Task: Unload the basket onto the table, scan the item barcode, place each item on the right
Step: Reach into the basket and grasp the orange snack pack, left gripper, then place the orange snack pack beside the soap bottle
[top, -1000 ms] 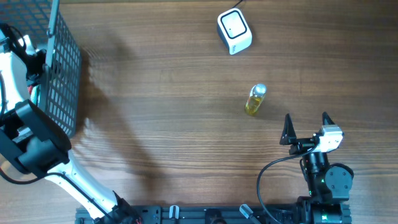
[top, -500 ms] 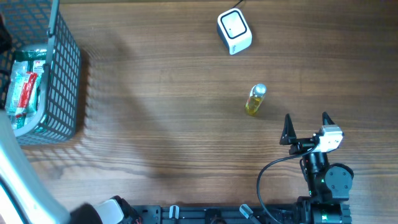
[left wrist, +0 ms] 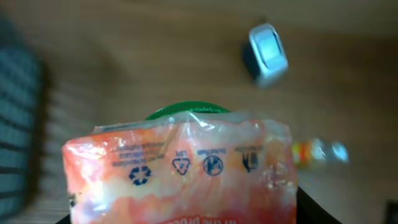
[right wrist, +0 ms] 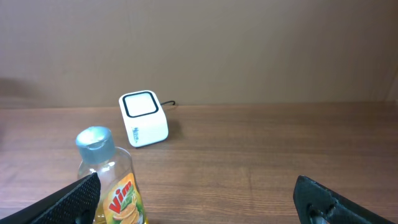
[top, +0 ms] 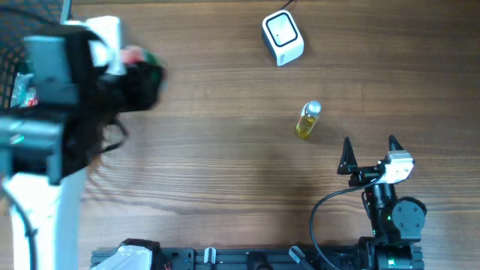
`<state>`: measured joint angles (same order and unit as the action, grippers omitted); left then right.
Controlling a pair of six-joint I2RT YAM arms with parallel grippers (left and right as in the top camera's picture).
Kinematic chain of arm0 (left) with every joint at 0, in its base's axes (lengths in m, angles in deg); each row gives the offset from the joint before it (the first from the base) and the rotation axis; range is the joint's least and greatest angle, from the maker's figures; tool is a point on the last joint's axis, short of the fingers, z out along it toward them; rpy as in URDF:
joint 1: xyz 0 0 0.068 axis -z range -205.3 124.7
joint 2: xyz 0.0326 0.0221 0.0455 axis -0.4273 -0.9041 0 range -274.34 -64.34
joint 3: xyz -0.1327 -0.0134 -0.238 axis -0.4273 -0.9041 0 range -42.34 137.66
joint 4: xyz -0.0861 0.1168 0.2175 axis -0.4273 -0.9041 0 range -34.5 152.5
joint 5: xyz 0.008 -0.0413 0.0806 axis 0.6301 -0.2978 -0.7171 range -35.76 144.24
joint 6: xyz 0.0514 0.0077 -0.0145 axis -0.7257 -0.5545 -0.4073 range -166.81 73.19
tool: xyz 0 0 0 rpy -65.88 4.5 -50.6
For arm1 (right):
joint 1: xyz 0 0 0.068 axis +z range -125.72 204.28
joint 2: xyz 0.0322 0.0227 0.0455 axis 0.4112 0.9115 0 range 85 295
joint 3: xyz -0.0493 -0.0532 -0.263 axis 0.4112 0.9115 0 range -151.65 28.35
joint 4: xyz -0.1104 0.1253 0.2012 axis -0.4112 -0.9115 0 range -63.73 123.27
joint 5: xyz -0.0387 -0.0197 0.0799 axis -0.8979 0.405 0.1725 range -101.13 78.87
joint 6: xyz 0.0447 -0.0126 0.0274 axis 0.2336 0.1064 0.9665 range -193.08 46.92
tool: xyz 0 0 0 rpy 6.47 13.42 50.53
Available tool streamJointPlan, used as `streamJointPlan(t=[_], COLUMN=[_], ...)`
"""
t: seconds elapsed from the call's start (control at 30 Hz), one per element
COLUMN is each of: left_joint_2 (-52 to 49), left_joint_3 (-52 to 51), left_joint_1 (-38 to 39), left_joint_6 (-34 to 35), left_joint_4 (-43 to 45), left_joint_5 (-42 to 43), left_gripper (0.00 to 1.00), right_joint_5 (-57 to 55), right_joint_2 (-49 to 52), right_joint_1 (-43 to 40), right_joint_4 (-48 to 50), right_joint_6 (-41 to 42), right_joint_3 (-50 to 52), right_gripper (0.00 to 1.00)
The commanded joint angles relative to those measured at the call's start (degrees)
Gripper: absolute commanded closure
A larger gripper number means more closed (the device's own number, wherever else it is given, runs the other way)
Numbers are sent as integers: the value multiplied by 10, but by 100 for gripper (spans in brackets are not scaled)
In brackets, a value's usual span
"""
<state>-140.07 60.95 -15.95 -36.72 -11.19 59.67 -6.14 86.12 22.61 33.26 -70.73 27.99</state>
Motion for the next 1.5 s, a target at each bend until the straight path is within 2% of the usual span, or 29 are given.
streamJointPlan(t=[0.0, 0.17, 0.27, 0.53, 0.67, 0.93, 1.13, 1.3, 1.47], left_joint_2=[-34, -80, -121, -219, -245, -275, -291, -292, -292], left_joint_3=[-85, -243, -297, -303, -303, -303, -303, -303, -303], left_joint_1=[104, 221, 269, 335, 351, 356, 364, 383, 386], left_joint_6=[68, 130, 133, 193, 196, 228, 299, 298, 298], left_joint_4=[43, 173, 236, 309, 348, 364, 371, 388, 386], left_joint_5=[-5, -35, -40, -116, -128, -135, -156, -156, -156], left_gripper=[54, 54, 54, 53, 52, 49, 47, 46, 36], right_joint_5=[-5, -5, -5, -5, -5, -5, -5, -5, -5], right_joint_2=[-2, -2, -2, -2, -2, -2, -1, -1, -1], right_joint_1=[-2, -2, -2, -2, -2, -2, -2, -2, -2], right_joint_4=[2, 2, 2, 2, 2, 2, 2, 2, 2], right_joint_6=[7, 7, 7, 7, 7, 7, 7, 7, 7], right_joint_3=[1, 1, 1, 1, 1, 0, 1, 1, 1], right_gripper=[0, 0, 0, 0, 0, 0, 1, 0, 0])
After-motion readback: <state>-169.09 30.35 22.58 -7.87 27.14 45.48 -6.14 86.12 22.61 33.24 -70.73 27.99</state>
